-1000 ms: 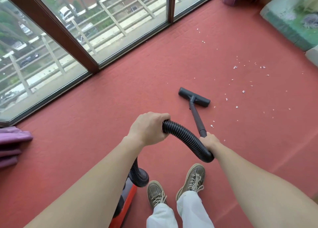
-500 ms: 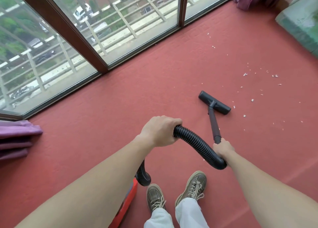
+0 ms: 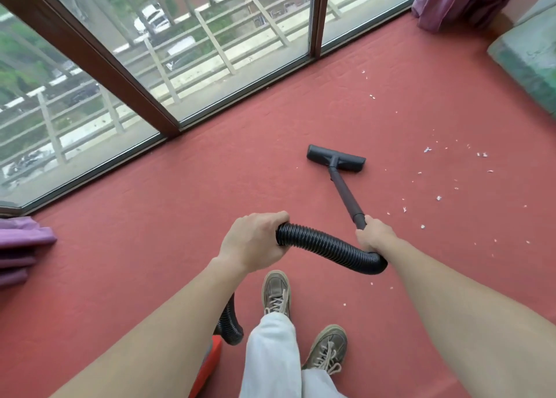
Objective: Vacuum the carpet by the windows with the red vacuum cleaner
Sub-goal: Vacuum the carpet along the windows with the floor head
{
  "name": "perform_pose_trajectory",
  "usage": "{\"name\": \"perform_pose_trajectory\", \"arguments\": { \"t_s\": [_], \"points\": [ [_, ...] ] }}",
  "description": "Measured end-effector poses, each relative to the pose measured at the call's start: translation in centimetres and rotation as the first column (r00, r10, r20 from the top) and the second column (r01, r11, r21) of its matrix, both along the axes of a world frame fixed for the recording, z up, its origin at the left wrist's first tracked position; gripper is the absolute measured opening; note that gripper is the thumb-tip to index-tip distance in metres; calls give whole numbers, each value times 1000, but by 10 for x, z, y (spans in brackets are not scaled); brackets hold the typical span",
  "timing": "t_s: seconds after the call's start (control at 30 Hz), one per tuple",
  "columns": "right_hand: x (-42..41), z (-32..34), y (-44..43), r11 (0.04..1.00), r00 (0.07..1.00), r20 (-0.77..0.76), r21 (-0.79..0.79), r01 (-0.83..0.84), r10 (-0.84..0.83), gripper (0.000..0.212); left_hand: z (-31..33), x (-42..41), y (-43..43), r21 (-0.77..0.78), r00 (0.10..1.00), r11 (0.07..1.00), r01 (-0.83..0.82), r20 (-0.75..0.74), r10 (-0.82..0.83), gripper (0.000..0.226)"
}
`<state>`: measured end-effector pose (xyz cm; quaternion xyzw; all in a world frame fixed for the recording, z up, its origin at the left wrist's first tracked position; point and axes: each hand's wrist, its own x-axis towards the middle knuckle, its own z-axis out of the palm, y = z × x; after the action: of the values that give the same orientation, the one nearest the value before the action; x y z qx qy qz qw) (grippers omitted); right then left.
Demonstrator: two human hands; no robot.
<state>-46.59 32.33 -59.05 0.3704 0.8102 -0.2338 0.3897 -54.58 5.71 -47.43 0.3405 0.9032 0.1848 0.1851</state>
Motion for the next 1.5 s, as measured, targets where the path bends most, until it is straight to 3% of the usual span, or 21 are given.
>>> {"name": "perform_pose_trajectory", "arguments": {
  "t_s": [0.17,0.27,0.57,0.8,1.0,1.3,1.5],
  "points": [
    [-33,13,-36,968,980,4,-156,-197,200,38,-2,-31,-24,-58,995,995,-80,50,83,17],
    [-35,14,-75,944,974,-2,-246,-219,225,41,4,-43,-49,-117,986,987,-106,116,119,19],
    [-14,10,-69,973,988,1,-168,-155,157,42,0,-39,-35,-154,990,988,-25,136,46,19],
    [41,15,2,994,995,14,-45,101,-101,38,2,-18,36,-107,992,988,108,73,-101,17],
    [103,32,47,977,977,2,-15,212,-212,36,11,12,101,-59,958,958,281,72,-276,14],
    [219,36,34,905,904,51,-28,426,-424,34,14,74,151,-89,851,847,524,110,-514,13],
    [234,27,28,845,844,41,-6,535,-534,37,13,89,145,-87,849,846,526,103,-518,18]
  ]
}}
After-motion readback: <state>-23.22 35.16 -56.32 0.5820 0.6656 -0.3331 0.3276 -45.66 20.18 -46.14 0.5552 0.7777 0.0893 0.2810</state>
